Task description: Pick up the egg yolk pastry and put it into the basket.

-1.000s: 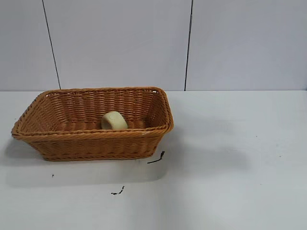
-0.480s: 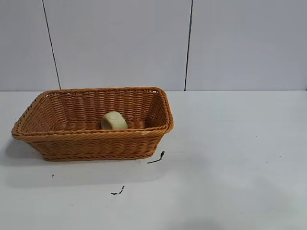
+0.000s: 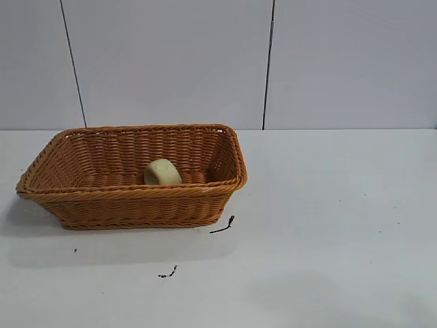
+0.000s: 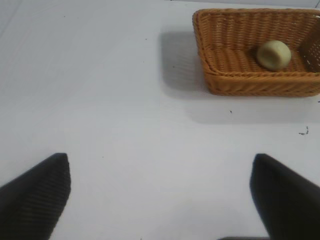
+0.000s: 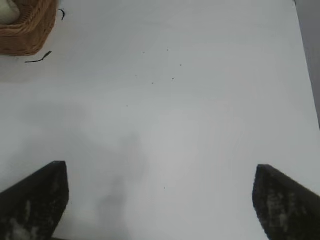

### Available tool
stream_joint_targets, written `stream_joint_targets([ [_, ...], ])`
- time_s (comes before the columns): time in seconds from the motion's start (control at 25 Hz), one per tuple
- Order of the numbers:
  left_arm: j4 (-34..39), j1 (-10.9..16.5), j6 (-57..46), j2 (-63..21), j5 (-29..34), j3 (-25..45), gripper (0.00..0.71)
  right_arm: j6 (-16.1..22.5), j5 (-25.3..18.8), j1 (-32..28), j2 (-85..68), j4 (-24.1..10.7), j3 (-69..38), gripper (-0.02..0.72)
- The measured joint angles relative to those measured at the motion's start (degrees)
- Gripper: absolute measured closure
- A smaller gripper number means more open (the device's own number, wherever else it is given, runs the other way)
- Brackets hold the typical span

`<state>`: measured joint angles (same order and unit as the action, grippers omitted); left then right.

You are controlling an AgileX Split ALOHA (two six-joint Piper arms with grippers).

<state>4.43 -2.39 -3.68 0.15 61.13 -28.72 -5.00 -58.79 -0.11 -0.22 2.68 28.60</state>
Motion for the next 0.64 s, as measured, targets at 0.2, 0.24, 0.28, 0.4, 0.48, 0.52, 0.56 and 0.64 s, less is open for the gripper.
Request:
stream_joint_targets([
  [0.2, 0.0, 0.0, 0.0, 0.0, 0.0, 0.0, 0.014, 0.0, 0.0, 0.9, 0.0, -0.1, 0.0, 0.01],
  [0.24, 0.0, 0.0, 0.0, 0.0, 0.0, 0.0, 0.014, 0.0, 0.0, 0.9, 0.0, -0.1, 0.0, 0.01],
  [0.28, 0.0, 0.0, 0.0, 0.0, 0.0, 0.0, 0.014, 0.0, 0.0, 0.9, 0.0, -0.1, 0.0, 0.01],
  [0.4, 0.0, 0.0, 0.0, 0.0, 0.0, 0.0, 0.014, 0.0, 0.0, 0.9, 0.0, -0.1, 0.0, 0.01],
  [0.48, 0.0, 0.0, 0.0, 0.0, 0.0, 0.0, 0.014, 0.0, 0.0, 0.9, 0.0, -0.1, 0.0, 0.01],
  [0.52, 0.0, 0.0, 0.0, 0.0, 0.0, 0.0, 0.014, 0.0, 0.0, 0.9, 0.0, -0.1, 0.0, 0.01],
  [0.56, 0.0, 0.0, 0.0, 0.0, 0.0, 0.0, 0.014, 0.0, 0.0, 0.9, 0.0, -0.1, 0.0, 0.01],
  [0.64, 0.0, 0.0, 0.0, 0.0, 0.0, 0.0, 0.014, 0.0, 0.0, 0.9, 0.0, -0.1, 0.0, 0.01],
])
